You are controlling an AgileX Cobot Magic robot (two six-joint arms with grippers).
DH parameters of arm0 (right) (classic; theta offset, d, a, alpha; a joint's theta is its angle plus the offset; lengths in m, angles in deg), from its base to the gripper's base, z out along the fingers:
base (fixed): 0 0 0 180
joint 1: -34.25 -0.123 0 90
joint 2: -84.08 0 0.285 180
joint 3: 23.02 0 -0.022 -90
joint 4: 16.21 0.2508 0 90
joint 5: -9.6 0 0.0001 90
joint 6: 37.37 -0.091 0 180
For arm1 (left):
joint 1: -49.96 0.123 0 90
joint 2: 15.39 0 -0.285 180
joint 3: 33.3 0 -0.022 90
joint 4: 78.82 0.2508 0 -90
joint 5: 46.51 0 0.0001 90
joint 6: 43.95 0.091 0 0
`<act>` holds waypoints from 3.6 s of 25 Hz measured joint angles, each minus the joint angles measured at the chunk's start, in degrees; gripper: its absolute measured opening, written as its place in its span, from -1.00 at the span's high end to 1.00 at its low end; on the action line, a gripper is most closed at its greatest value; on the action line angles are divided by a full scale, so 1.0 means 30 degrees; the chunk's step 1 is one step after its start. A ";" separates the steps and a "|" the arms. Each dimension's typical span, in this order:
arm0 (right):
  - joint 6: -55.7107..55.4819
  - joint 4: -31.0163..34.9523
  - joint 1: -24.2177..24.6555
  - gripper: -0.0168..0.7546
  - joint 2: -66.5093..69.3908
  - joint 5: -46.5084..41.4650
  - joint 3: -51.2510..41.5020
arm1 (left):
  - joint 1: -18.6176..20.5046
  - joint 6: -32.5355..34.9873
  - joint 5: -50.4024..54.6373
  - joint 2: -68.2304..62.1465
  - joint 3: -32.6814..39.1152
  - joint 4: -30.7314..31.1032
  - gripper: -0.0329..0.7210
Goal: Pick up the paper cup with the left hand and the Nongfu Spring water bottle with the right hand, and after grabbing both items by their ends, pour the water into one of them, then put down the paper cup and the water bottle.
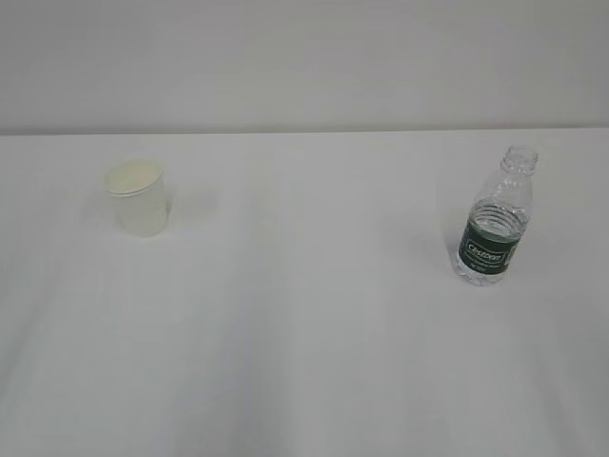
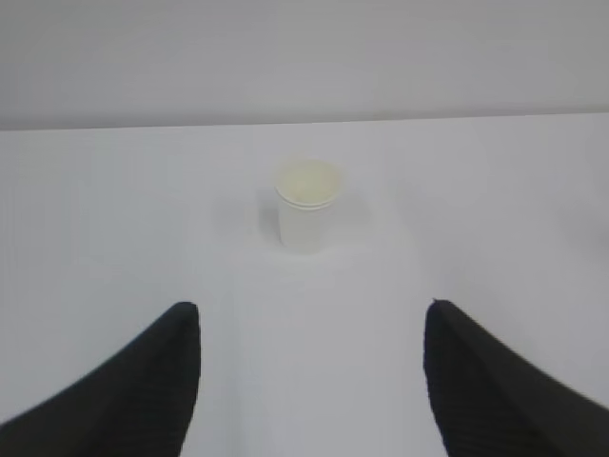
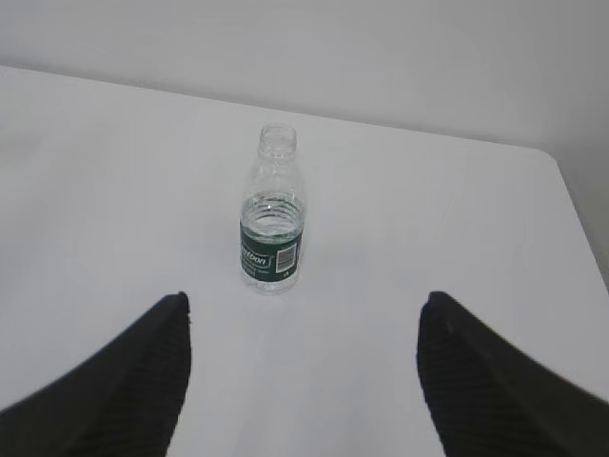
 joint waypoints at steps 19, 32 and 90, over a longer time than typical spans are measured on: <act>0.0000 0.1330 0.0000 -0.48 0.2909 0.6866 -0.2275 | 0.0000 0.0013 -0.4616 -0.4616 0.0036 0.0934 -0.48; 0.0000 0.1547 0.0000 -0.48 0.6470 1.1043 -0.2553 | 0.0000 0.0042 -0.8357 -0.8353 0.2391 0.0826 -0.47; -0.4384 -0.1175 -0.0214 -0.23 2.4015 3.3941 -0.9896 | -0.3721 -0.4999 -2.9259 -1.7757 0.9485 0.7459 -0.34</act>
